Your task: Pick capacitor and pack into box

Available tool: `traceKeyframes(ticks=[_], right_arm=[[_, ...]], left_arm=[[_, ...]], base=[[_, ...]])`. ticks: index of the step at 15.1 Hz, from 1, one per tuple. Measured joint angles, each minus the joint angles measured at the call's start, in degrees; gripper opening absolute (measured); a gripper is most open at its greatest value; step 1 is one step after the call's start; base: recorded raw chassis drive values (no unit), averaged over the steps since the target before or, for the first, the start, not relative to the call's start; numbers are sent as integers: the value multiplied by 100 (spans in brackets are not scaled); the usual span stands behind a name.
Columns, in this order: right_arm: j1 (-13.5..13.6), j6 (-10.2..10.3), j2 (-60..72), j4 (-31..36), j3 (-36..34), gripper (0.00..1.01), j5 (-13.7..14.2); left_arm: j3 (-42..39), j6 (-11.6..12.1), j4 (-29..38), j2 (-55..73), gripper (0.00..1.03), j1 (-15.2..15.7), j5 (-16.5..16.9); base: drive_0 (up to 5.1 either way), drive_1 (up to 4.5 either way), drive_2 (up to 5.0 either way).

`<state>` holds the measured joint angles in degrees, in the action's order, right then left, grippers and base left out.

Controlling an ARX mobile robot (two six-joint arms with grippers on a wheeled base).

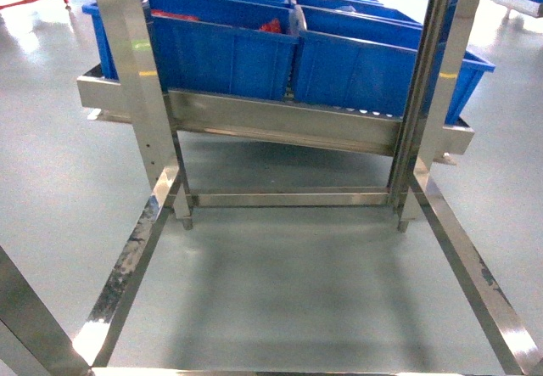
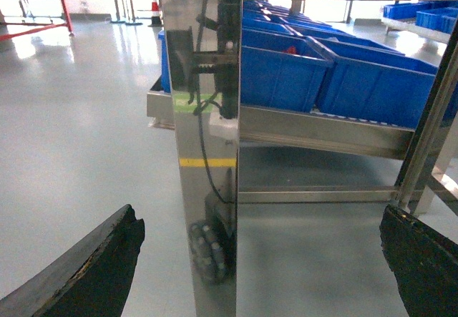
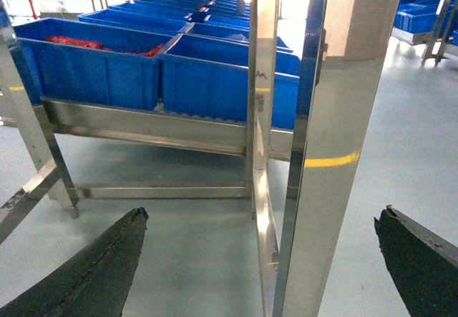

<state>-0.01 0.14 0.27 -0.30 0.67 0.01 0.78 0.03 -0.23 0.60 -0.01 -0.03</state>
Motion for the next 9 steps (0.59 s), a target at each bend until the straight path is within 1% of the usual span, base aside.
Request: traceKeyframes(ticks=[9], right_arm=[[0, 0, 0, 0, 0, 98, 0]], left_arm=[[0, 0, 0, 0, 98, 0, 2]], base=[[0, 0, 0]])
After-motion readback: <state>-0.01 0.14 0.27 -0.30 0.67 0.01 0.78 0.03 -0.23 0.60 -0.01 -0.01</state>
